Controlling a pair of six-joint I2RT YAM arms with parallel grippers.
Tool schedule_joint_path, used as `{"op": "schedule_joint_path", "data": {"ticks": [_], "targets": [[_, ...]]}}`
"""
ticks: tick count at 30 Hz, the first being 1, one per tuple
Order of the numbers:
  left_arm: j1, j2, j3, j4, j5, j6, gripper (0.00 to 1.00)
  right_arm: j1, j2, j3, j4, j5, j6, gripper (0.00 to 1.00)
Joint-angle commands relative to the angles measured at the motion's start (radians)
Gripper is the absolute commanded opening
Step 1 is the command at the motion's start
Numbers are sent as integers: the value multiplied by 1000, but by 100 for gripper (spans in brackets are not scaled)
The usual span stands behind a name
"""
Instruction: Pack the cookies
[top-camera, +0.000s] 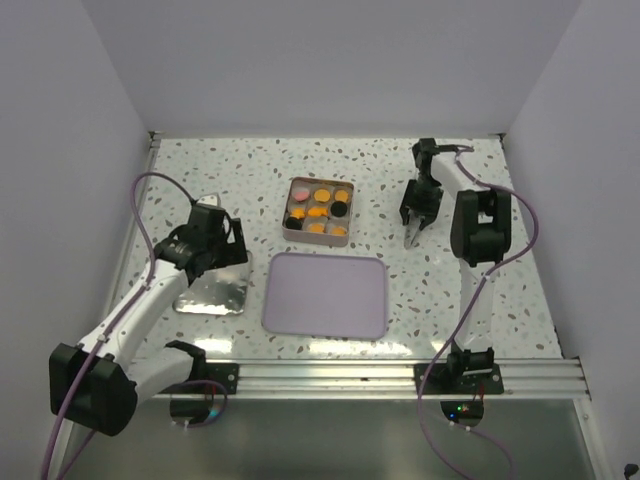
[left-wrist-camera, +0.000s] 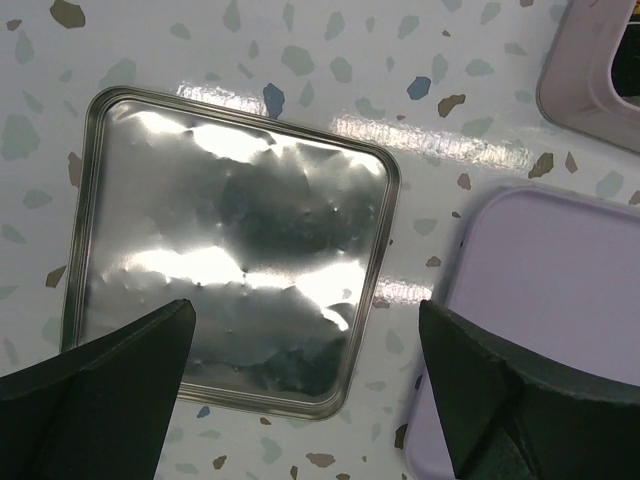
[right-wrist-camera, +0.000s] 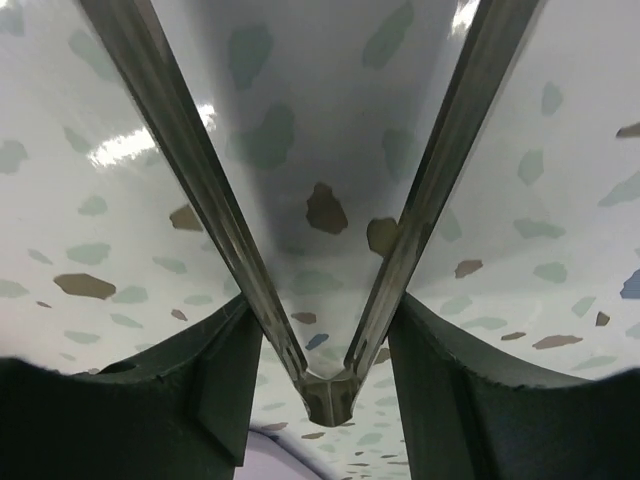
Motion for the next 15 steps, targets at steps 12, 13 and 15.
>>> {"op": "schedule_joint_path", "data": {"ticks": [12,13,15], "targets": [[6,277,47,114,-5,55,93,-46,-24,98,-15,-33,-13,86],[6,292,44,120,3,63,92,-46,-39,71,-11,-33,-8,87],[6,309,41,134,35,83,88,-45,-93,40,-3,-42,-2,89]]}}
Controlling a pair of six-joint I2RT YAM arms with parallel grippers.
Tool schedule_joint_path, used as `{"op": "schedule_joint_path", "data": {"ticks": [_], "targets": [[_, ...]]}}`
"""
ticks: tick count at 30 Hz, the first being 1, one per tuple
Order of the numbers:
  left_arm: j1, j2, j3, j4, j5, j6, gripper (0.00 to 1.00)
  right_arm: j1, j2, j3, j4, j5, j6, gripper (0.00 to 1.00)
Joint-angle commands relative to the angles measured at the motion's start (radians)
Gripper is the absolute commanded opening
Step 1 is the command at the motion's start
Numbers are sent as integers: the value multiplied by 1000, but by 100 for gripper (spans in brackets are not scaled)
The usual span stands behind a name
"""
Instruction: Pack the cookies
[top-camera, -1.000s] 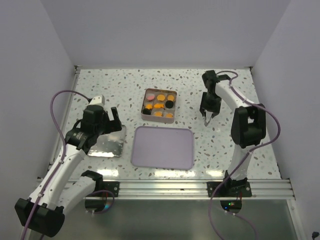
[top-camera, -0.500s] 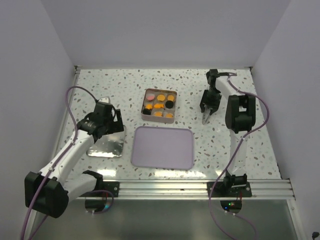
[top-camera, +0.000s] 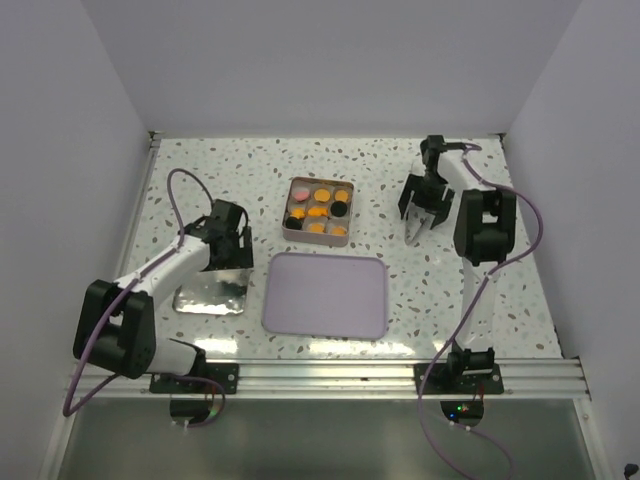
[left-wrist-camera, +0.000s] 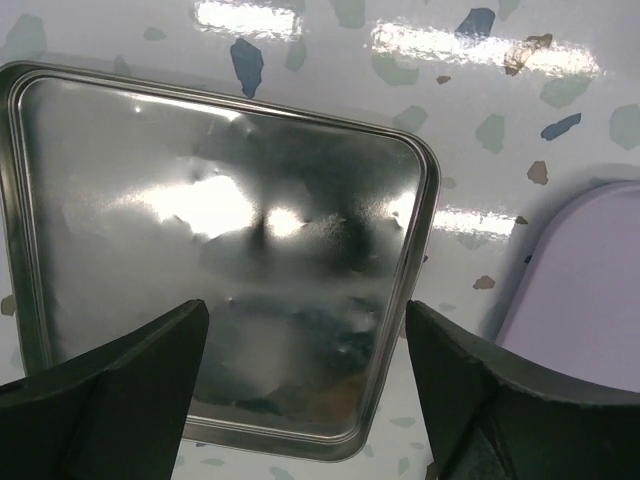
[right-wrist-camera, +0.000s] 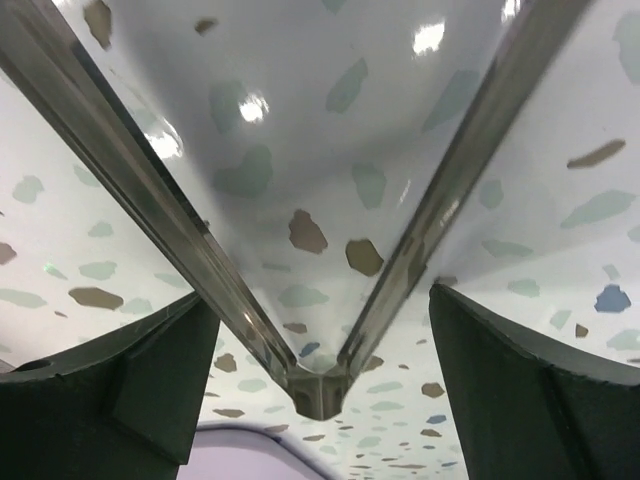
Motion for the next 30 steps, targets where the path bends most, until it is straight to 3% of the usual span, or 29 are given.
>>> {"op": "schedule_joint_path", "data": {"ticks": [1,8,17,25,30], "targets": [[3,27,24,78,51,55,84,-1,-143,-65,10,-21,3,89],[0,5,-18,107,120,87,79,19,-323,-191,39,-8,13,89],[-44,83,-24,121,126,88,63,28,-471,-266,30,-7,23,89],[-121,149,-19,91,37,64,59,28,-622,-401,31,-4,15,89],[-164,195,-13,77,-11,44,45,28,-694,-490,34,-10,12,89]]}}
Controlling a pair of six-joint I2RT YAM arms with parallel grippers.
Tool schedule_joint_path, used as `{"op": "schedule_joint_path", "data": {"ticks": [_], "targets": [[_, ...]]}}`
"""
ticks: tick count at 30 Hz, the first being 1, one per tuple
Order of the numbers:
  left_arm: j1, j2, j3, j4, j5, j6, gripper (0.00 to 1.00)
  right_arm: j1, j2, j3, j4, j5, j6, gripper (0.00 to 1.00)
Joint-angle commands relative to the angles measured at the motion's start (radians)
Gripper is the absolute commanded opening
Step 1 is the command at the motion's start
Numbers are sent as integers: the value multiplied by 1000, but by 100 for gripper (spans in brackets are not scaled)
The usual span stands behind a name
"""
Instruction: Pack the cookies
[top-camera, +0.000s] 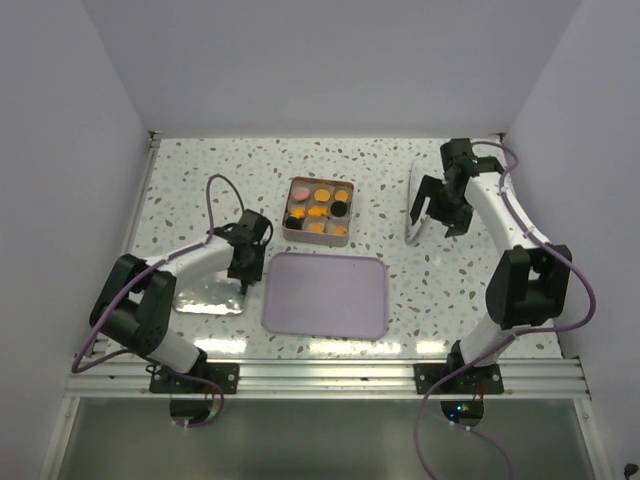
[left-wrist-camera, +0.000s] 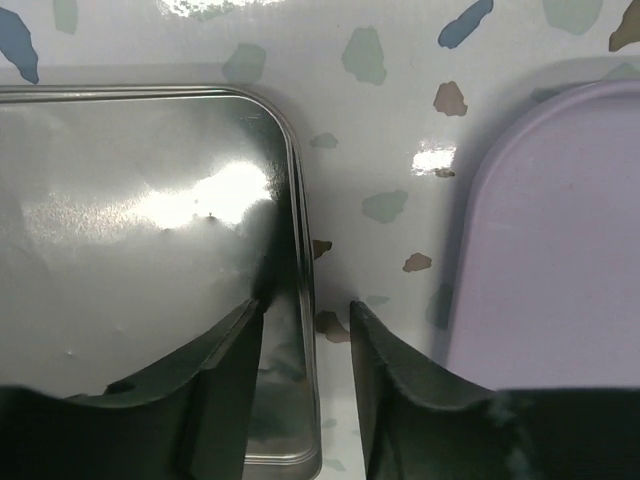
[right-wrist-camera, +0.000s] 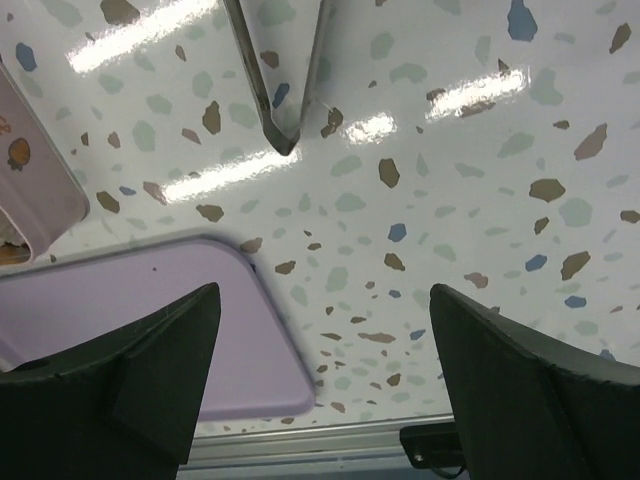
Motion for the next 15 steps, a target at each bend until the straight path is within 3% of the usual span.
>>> {"op": "schedule_joint_path", "data": {"ticks": [1,5,7,11,15], "targets": [[-26,47,6,-5,-69,-20,42,1,-83,-49,9,-10,-3,89],[-31,69,12,-19,-89,-35,22,1,-133,-102,8,-15,-5,88],[-32,81,15,-23,-96,-40,18,1,-169,-133,9,-19,-5,88],[-32,95,19,-26,-97,-41,0,1,-224,-176,5,-30,-2,88],[-32,66,29,-39,-91,-37,0,2,-294,-182,-26,-30,2,88]]}}
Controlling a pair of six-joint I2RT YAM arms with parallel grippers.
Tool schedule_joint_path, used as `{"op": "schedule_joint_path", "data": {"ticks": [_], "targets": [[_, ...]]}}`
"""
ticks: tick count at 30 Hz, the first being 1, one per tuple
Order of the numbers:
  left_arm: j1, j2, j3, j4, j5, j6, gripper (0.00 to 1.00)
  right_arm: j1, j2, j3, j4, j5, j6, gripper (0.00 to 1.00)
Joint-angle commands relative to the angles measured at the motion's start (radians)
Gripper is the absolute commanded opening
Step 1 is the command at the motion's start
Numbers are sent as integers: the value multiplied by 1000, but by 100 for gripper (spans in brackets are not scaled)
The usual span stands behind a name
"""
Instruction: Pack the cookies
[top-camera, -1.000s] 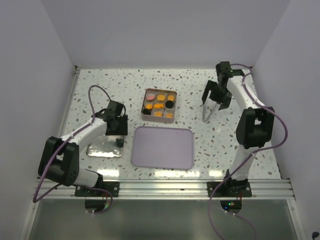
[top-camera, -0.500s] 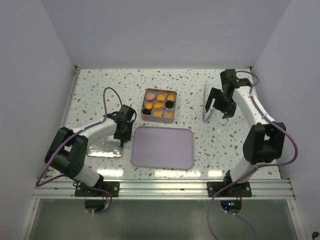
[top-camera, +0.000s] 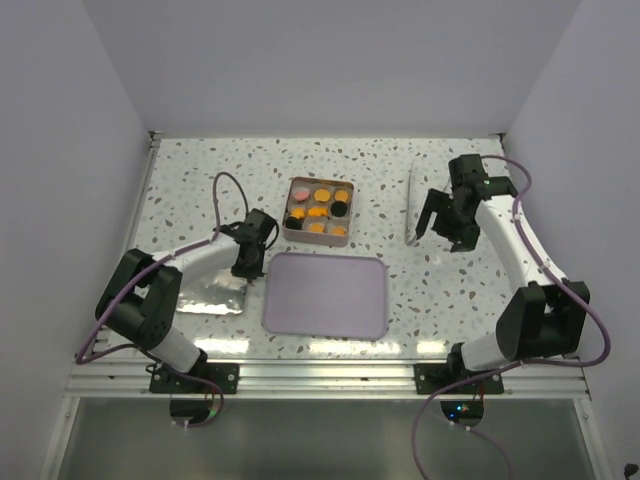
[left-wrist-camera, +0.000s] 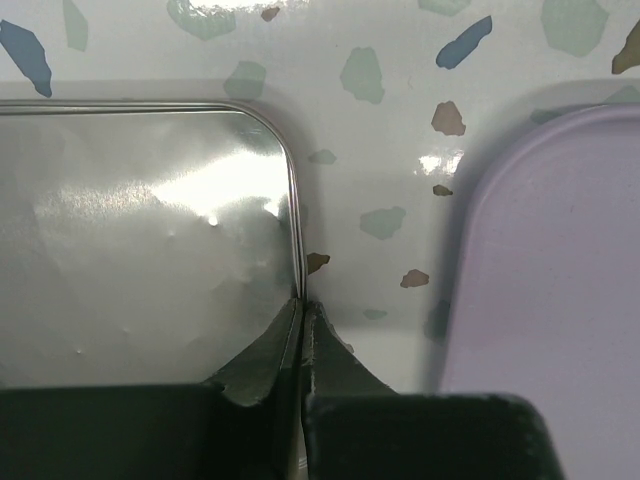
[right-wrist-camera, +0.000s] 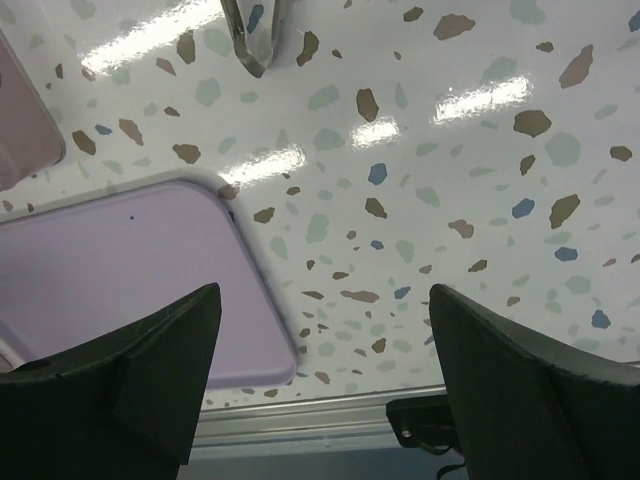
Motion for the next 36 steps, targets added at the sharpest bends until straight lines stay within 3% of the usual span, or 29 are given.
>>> {"op": "schedule_joint_path", "data": {"ticks": [1,7,10,15,22,23,26,29,31,34,35,36], "targets": [[6,9,-3,-36,-19,-12,0,2,-92,5,-20,-20,2,88],[10,-112,138,-159,-37,-2,0,2,-165,22,-11,-115,-2,88],[23,-165,294,-220,-40,7,0,1,-190,33,36,-207,9,88],[49,-211,473,-248,44,37,0,4,-176,102,101,-317,43,88],[70,-242,706,-156,380,30,0,4,-118,119,363,-690,155,89],[70,-238,733,-145,429,27,0,10,-113,93,486,-800,193,89],[78,-205,832,-98,669,-21,0,16,-99,41,750,-934,410,90],[101,-180,894,-4,884,-120,0,31,-79,50,905,-992,507,91],[131,-177,874,149,995,-203,0,40,-58,79,963,-1012,544,92],[182,-191,763,469,1182,-445,0,68,-31,97,1137,-1043,659,93],[190,-195,727,683,1240,-593,0,83,-20,105,1208,-1046,702,93],[196,-199,666,784,1262,-666,0,94,-7,117,1225,-1051,713,93]]}}
